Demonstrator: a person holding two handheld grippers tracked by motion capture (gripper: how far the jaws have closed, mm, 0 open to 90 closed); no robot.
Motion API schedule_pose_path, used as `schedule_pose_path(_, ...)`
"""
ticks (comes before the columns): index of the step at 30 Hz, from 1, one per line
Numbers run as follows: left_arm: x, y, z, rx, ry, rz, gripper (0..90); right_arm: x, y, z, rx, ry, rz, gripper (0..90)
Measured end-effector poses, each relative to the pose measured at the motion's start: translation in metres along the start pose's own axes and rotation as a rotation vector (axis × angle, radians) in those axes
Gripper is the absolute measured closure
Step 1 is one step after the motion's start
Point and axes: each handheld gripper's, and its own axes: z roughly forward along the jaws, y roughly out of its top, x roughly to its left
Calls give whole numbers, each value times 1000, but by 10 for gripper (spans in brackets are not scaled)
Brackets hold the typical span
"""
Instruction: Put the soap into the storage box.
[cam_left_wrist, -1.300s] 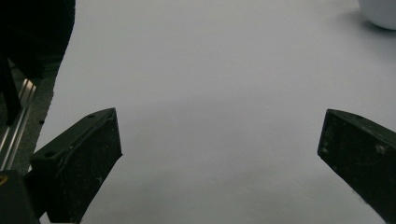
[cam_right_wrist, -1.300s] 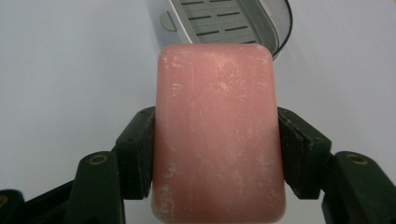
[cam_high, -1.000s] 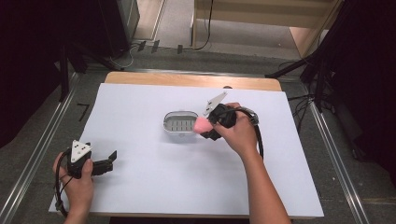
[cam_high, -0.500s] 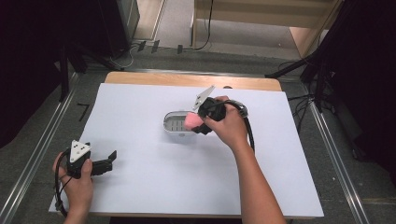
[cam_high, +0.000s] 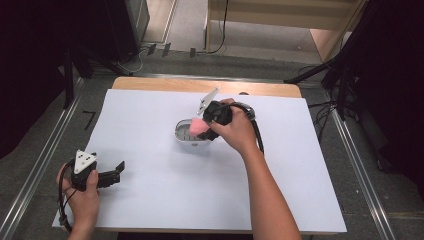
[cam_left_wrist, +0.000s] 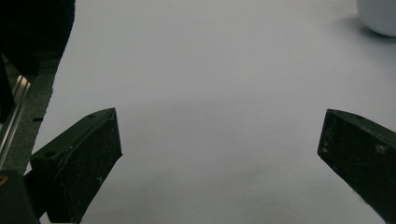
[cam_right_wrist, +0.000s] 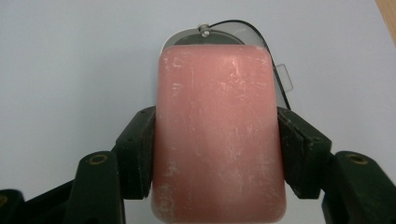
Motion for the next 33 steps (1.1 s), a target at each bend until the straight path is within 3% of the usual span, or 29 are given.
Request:
schedule_pose_path(7,0,0,0,-2,-3,-7,0,-3,8,9,6,17,-13,387)
schedule_pose_path(8,0,0,0,-5,-4,-8,1,-6,10,12,-7,10,-34,387)
schedule_pose_path(9,1,0,0,-4,-5,-9,1,-5,11,12,-3,29,-23,387)
schedule_pose_path(16,1,0,0,-5,-4,-11,1,-9,15,19,-10,29,-39,387)
schedule_pose_path(20,1,0,0,-5,-4,-12,1,-10,14,24,2,50,-19,388)
schedule_pose_path(23,1,0,0,-4,-4,-12,1,-13,14,26,-10,35,-37,388)
schedule_pose_path(33,1,0,0,-5,-5,-13,1,-15,11,35,-11,52,-27,388)
